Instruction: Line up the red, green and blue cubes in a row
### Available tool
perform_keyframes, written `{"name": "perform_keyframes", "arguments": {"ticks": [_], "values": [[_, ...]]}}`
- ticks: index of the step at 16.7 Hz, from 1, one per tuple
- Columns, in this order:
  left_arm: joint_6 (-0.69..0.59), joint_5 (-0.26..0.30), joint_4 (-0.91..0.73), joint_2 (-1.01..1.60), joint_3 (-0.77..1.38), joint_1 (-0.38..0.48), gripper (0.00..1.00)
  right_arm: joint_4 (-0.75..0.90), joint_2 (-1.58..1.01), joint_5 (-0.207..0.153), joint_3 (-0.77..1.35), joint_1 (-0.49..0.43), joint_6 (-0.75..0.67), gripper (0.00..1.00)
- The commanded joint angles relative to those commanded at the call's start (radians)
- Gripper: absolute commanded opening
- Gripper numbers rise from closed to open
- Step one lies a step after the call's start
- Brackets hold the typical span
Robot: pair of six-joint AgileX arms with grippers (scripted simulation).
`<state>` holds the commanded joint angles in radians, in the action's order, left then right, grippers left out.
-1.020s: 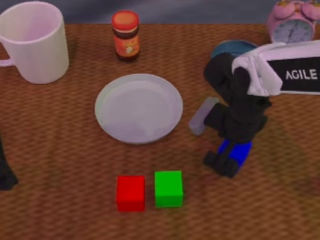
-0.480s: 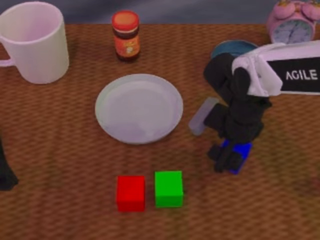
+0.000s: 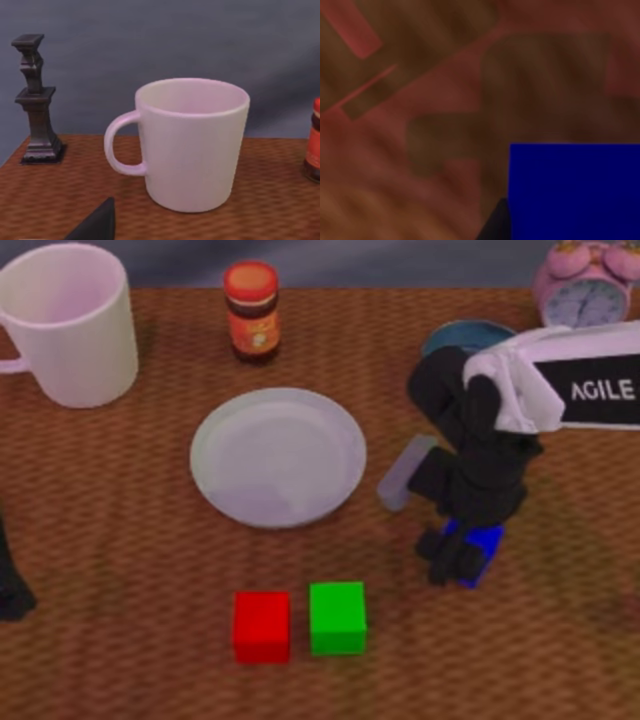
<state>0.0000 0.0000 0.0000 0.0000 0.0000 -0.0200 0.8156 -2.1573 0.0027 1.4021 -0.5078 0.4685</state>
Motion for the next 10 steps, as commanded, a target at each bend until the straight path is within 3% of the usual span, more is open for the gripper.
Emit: {"name": "perform_keyframes", "arguments": {"ticks": [4,10], "values": [[0.000,0.000,0.000,0.000,0.000,0.000,1.00,0.020,0.010,0.000,0.014,0.001,-0.001,0.00],[0.000,0.000,0.000,0.000,0.000,0.000,1.00,0.221,0.090,-0.001,0.125,-0.006,0.001,0.00]]}}
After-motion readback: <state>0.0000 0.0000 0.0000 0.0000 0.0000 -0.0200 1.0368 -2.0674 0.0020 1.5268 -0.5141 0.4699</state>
